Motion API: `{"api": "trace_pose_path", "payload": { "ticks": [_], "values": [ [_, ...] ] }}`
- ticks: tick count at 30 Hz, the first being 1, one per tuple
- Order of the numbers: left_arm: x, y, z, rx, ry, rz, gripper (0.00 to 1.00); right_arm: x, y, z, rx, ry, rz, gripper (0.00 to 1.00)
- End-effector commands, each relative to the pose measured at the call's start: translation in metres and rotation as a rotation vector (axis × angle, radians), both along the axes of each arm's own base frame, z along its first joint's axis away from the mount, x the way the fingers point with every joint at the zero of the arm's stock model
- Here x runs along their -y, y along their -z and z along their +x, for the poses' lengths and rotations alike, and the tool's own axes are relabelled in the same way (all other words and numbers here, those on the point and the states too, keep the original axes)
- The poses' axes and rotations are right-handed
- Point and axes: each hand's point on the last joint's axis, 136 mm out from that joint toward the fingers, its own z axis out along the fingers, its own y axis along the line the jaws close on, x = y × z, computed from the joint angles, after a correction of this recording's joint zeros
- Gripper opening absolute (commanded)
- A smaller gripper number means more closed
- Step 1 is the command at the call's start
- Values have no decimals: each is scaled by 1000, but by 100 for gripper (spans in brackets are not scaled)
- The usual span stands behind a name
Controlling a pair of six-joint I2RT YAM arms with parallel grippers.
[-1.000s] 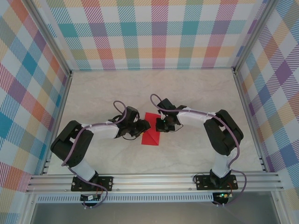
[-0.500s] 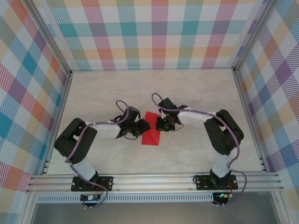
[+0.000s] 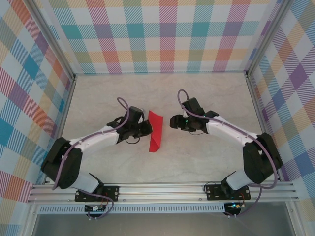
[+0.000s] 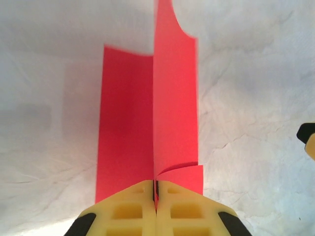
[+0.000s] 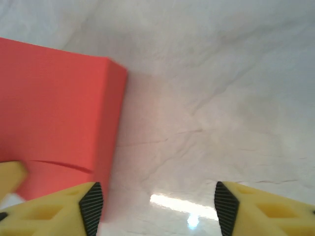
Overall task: Fold a paper plane with a square sheet of paper (pick it up from the middle)
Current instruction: Turn over the paper at the center of the table.
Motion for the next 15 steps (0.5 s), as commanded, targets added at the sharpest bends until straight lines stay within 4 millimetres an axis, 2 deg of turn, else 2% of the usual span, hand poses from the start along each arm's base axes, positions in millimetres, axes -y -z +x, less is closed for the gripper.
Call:
{"api": "trace_pose_path", "payload": {
  "ticks": [1, 5, 9, 11, 15],
  "values": [
    [-47, -20, -13, 20, -16, 275, 5, 33, -6, 3, 74, 72, -124, 72],
    [-86, -47, -12, 48, -80, 471, 5, 46, -17, 4, 129, 100, -159, 81],
    [-107, -63, -7, 67, -121, 601, 5, 54, -16, 3, 140, 133, -174, 94],
    [-114, -64, -4, 68, -138, 655, 5, 57, -13, 1, 135, 148, -181, 100],
    [-118, -52, 6, 53, -157, 762, 6, 62, -8, -1, 124, 169, -196, 100]
  ]
}}
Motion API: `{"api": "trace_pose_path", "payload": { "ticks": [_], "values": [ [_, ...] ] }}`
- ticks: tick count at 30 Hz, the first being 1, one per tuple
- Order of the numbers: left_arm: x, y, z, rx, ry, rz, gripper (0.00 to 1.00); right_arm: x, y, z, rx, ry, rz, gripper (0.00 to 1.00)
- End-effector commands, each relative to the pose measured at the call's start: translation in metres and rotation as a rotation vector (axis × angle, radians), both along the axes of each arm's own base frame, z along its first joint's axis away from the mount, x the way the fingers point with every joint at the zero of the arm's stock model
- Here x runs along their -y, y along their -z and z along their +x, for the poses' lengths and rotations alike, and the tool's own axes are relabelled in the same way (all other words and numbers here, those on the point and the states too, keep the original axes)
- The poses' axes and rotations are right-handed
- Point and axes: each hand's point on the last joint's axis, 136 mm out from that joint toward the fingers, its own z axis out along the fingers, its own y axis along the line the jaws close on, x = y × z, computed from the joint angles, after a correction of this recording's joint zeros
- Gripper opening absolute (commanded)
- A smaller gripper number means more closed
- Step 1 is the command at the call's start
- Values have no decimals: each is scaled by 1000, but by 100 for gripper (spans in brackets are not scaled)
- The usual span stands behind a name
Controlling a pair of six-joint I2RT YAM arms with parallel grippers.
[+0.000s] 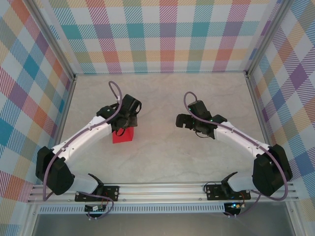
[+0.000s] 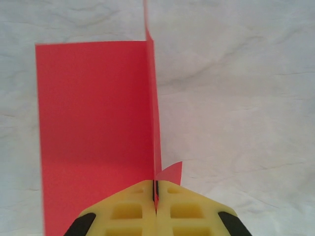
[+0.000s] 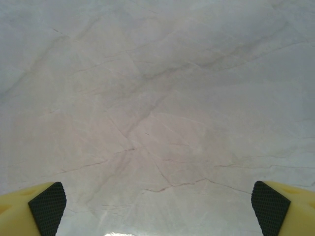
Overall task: Fold a paper plane with a square sheet of paper (pick it up from the middle)
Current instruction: Turn over the paper at the center of the table.
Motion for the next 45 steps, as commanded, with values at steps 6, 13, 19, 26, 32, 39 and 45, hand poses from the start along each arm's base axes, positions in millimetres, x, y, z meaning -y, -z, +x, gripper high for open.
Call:
{"api": "trace_pose_path", "payload": {
  "ticks": [6, 13, 19, 26, 32, 39, 45],
  "values": [
    [-11, 38, 13, -65, -32, 370, 6, 20, 5, -5, -19, 85, -39, 100],
    [27, 73, 23, -101, 4, 415, 6, 37, 5, -8, -34, 174, -40, 100],
    [82, 115, 20, -178, 81, 301, 12, 55, 7, -12, -42, 264, -23, 100],
    [123, 130, 22, -216, 128, 181, 20, 62, 11, -16, -57, 295, -8, 100],
    [134, 136, 23, -238, 143, 150, 30, 64, 13, -18, -65, 298, 0, 100],
    [162, 98, 18, -217, 204, -45, 45, 55, 13, -18, -67, 257, 50, 100],
    [179, 43, 8, -154, 274, -252, 56, 24, 11, -16, -79, 124, 166, 100]
  ]
}}
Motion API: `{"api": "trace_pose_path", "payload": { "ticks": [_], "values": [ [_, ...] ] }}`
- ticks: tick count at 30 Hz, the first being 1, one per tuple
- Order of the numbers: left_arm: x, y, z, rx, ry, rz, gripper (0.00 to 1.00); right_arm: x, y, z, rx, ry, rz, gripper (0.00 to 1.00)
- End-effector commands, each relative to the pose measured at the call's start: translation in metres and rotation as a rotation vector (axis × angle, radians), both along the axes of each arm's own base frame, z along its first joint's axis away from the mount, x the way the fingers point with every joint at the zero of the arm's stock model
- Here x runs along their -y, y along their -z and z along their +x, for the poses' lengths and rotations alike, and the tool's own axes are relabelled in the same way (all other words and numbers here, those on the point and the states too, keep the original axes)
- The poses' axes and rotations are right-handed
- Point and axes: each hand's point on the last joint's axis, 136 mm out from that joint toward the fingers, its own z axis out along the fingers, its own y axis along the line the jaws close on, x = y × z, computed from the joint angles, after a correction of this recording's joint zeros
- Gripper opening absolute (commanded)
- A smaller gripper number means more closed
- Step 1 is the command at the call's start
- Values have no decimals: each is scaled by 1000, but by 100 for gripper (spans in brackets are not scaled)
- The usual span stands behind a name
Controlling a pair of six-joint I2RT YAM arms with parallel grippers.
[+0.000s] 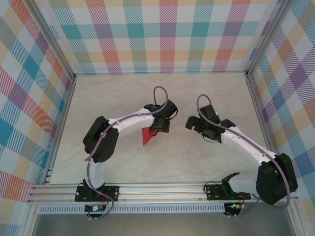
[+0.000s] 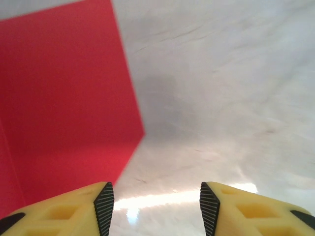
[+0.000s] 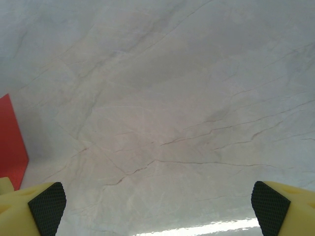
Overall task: Fold a paper plane with a square sheet of paper (pick it up from the middle)
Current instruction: Turn over the paper at the center of the table, then third fold the triangle at the center of the table.
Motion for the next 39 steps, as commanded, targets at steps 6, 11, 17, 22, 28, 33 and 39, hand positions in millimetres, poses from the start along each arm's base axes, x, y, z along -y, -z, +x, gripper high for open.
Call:
{"api": "trace_pose_path", "payload": {
  "ticks": [6, 11, 17, 22, 28, 33, 39],
  "values": [
    [-13, -65, -6, 71, -34, -281, 63, -79, -9, -1, -10, -302, 339, 99],
    [-52, -60, -3, 71, -142, -319, 68, -114, -1, -4, -93, -390, 462, 97],
    [-93, -37, -8, 36, -286, -350, 71, -150, 17, -12, -203, -439, 490, 91],
    [-108, -20, -14, 1, -352, -393, 73, -169, 36, -18, -289, -400, 504, 84],
    [-115, -9, -17, -24, -385, -413, 74, -186, 45, -22, -350, -399, 551, 77],
    [-120, -8, -16, -23, -395, -416, 74, -200, 45, -29, -378, -431, 580, 72],
    [-122, -6, -16, -27, -401, -419, 75, -205, 49, -32, -402, -430, 610, 67]
  ]
}}
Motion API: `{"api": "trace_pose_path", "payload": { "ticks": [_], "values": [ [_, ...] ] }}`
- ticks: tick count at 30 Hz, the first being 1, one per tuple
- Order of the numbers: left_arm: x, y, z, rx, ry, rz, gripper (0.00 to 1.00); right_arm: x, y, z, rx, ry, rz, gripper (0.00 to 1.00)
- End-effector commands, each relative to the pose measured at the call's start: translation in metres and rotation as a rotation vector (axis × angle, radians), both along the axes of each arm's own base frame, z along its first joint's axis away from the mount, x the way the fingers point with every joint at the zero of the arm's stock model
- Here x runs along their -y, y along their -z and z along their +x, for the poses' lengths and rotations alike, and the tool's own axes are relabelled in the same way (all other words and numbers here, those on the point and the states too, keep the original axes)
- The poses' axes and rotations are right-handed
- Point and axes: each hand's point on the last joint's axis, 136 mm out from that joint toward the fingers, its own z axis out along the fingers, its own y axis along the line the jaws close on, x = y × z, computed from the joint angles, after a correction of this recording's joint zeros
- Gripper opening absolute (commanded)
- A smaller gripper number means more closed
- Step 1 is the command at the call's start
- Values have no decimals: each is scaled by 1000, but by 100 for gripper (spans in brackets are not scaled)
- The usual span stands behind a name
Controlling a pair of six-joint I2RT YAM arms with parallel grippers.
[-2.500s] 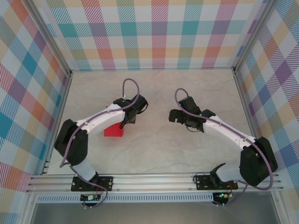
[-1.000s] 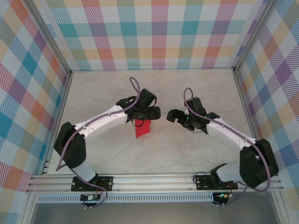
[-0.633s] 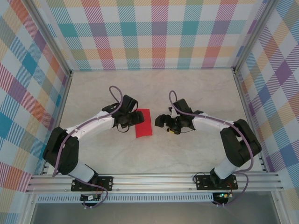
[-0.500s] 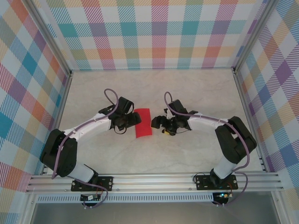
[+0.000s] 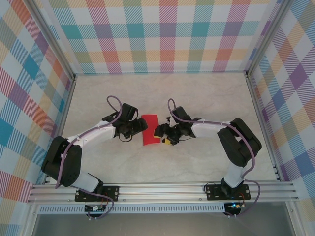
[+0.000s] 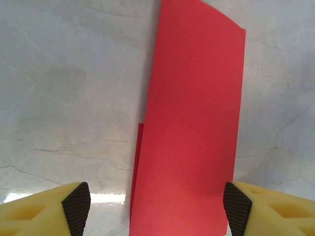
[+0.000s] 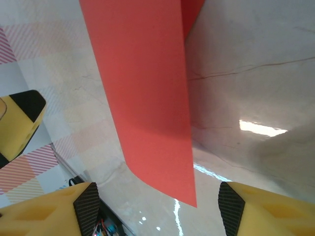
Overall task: Fold a paper plane with a square sheet of paper (pick it up from the middle)
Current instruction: Third fold the triangle at the center of the table.
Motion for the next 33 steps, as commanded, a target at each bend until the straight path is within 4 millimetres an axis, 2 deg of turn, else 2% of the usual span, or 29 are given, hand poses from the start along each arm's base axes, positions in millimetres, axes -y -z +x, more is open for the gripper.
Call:
{"api": "trace_pose_path", "payload": {
  "ticks": [1, 5, 10, 13, 18, 23, 27, 33],
  "values": [
    [-4, -6, -1, 10, -22, -29, 75, -11, -4, 1, -19, -12, 45, 67],
    [-5, -6, 0, 10, -23, -26, 75, -14, -1, -1, -33, -20, 50, 65],
    [-6, -5, 1, 7, -30, -23, 77, -18, -5, -3, -30, -34, 79, 58],
    [-7, -5, 2, 6, -33, -25, 77, -15, -6, -3, -14, -31, 77, 50],
    [-6, -5, 3, 4, -32, -35, 78, -10, -6, -3, 2, -14, 61, 29],
    [-4, -5, 4, 3, -28, -49, 78, -9, -6, -3, 6, -1, 55, 13],
    [5, -6, 5, 13, 0, -97, 78, -5, -5, -4, 11, -5, 32, 2],
    [31, -9, 7, 33, 92, -227, 73, 9, -4, -19, 1, -113, -44, 0]
  ]
}}
